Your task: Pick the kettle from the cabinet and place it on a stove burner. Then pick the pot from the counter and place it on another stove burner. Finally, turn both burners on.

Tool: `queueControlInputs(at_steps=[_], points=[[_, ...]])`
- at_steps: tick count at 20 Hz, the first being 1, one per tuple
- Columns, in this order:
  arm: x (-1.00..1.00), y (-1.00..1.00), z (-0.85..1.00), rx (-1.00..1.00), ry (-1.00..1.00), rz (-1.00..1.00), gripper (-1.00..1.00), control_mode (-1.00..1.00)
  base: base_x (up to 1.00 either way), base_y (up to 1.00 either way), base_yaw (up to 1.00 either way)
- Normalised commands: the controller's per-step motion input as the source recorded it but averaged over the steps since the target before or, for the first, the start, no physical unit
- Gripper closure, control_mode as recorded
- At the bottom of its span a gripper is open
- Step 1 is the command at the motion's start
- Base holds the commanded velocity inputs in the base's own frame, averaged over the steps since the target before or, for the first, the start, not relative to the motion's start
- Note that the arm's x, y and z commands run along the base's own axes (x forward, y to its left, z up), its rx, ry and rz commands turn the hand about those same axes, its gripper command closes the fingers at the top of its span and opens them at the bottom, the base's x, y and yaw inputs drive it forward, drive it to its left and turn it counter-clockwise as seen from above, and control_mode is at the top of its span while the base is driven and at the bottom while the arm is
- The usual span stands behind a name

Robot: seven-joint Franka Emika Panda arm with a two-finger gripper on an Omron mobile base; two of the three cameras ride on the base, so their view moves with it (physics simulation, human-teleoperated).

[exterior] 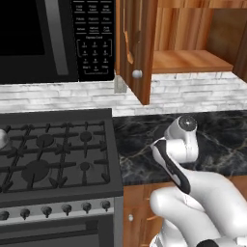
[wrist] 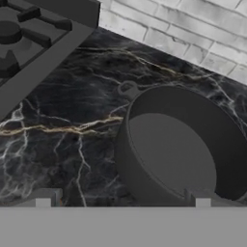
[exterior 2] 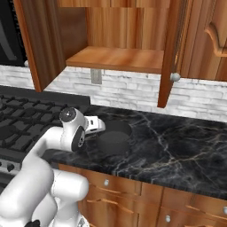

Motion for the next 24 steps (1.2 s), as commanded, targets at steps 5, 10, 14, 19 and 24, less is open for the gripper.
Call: queueControlInputs(at_steps=[5, 10, 14, 19, 24], points=[[0.15, 0.0, -0.26, 0.0, 0.0, 0.0, -1.0, -1.0, 0.0, 0.0, 0.0], [0.2, 0.0, -0.26, 0.0, 0.01, 0.0, -1.0, -1.0, 0.0, 0.0, 0.0], [0.22, 0.0, -0.26, 0.0, 0.01, 0.0, -1.0, -1.0, 0.0, 0.0, 0.0], [0.23, 0.0, -0.24, 0.0, 0.01, 0.0, -1.0, -1.0, 0.0, 0.0, 0.0], [0.22, 0.0, -0.23, 0.0, 0.01, 0.0, -1.0, -1.0, 0.0, 0.0, 0.0]])
